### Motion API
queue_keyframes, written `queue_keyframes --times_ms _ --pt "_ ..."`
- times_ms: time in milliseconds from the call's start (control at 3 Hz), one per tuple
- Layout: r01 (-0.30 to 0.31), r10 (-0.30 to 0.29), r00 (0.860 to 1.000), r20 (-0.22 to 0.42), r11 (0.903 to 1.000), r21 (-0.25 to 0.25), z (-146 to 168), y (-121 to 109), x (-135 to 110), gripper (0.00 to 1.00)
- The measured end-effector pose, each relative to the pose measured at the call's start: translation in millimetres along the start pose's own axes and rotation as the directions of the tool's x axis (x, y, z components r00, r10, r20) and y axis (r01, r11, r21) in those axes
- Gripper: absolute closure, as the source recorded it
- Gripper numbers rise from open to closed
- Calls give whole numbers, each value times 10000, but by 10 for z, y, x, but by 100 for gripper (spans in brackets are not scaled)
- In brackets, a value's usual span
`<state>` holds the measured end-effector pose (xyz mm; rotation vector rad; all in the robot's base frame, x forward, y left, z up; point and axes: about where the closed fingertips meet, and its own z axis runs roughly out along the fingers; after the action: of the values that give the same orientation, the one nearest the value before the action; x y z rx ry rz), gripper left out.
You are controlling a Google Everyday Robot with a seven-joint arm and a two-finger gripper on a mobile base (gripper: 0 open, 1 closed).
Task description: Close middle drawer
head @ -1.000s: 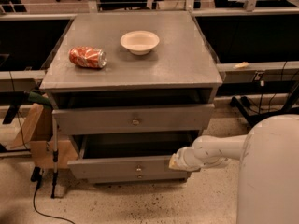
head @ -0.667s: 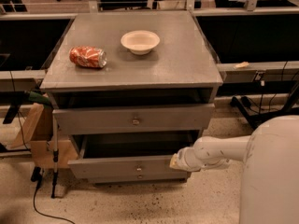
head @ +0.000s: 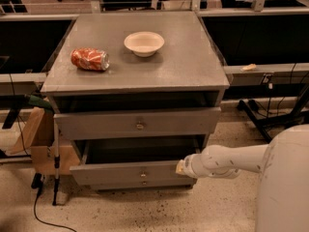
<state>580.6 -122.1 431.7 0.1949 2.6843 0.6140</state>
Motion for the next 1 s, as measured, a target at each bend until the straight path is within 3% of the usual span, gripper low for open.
queue_keyframes --times_ms 667,1000 --pt "-242 242 9997 -34 9995 -215 16 -104 99 100" --pt "-821 820 9961 -334 9966 -17 3 -275 323 100"
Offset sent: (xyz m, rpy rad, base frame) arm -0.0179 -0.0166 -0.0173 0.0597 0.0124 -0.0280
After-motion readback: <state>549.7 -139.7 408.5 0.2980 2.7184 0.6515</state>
